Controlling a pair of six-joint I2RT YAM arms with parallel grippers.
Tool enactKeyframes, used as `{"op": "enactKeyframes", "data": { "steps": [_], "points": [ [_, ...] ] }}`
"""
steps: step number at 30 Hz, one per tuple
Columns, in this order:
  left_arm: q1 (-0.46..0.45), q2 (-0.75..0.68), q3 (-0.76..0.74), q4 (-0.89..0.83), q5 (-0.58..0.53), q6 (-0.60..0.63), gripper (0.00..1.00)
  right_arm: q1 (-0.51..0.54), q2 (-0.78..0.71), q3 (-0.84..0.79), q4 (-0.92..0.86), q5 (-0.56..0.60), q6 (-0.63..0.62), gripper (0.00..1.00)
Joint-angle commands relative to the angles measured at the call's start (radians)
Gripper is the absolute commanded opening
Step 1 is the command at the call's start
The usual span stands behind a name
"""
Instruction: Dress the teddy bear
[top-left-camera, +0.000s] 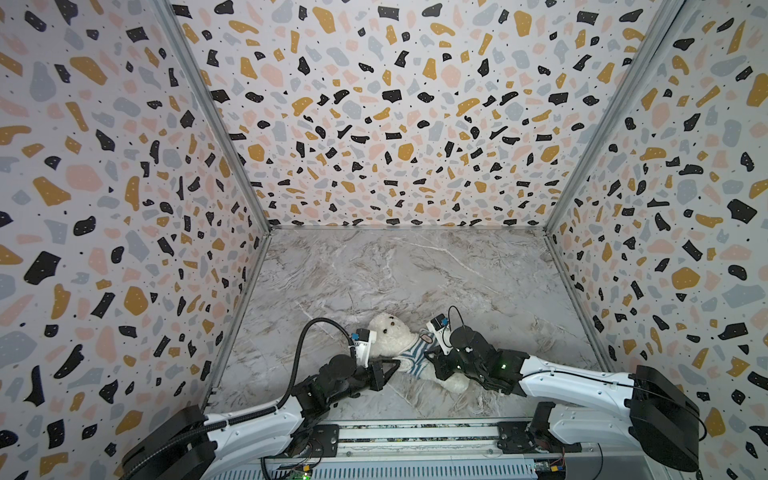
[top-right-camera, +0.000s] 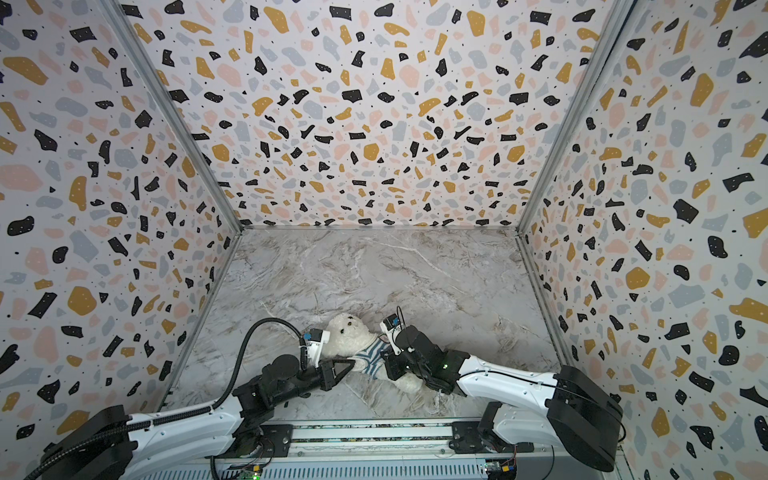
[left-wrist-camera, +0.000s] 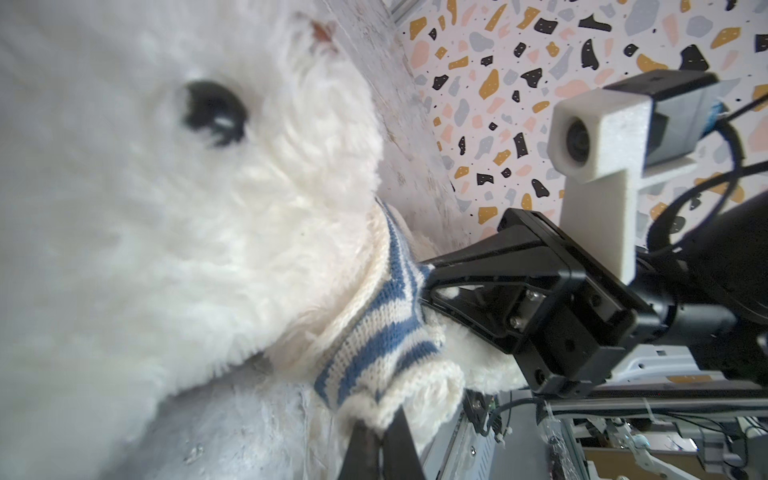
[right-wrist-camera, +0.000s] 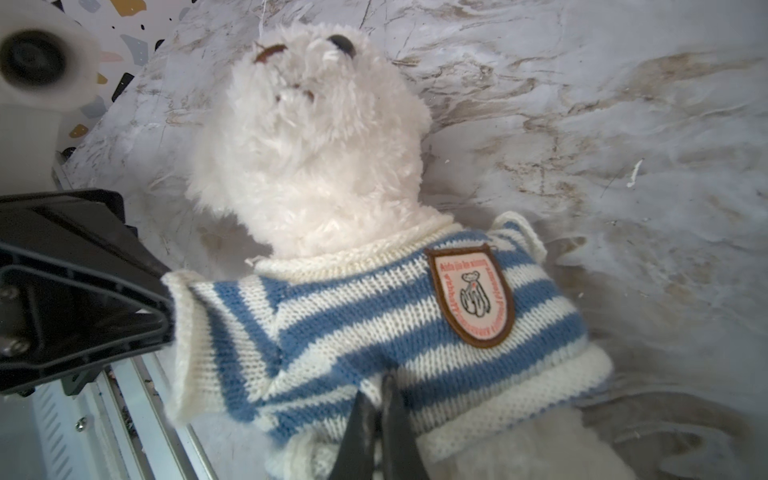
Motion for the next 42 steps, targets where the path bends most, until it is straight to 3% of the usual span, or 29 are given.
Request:
{"op": "enactKeyframes", "data": {
  "steps": [1, 7, 11, 14, 18, 34, 42],
  "points": [
    [0.007, -0.062, -0.032, 0.065, 0.037, 0.009, 0.00, -0.050, -0.005, -0.042, -0.129, 0.151, 0.031, 0.00],
    [0.009, -0.097, -0.031, 0.075, 0.097, 0.045, 0.00, -0.049, 0.005, -0.033, -0.113, 0.131, 0.032, 0.00],
    [0.006, -0.071, 0.059, -0.175, 0.013, 0.145, 0.01, -0.021, 0.008, -0.023, -0.078, 0.108, 0.009, 0.00],
    [0.006, -0.056, 0.115, -0.300, -0.061, 0.176, 0.22, 0.028, 0.023, -0.005, -0.044, 0.106, -0.008, 0.00],
    [-0.004, -0.057, 0.147, -0.365, -0.104, 0.176, 0.29, 0.064, 0.069, 0.021, -0.024, 0.109, -0.006, 0.00],
    [-0.179, -0.089, 0.301, -0.653, -0.325, 0.179, 0.24, 0.090, 0.111, 0.039, 0.002, 0.105, 0.007, 0.00],
    [-0.198, 0.045, 0.381, -0.693, -0.343, 0.202, 0.26, 0.094, 0.118, 0.045, 0.002, 0.103, 0.001, 0.00]
  ]
}}
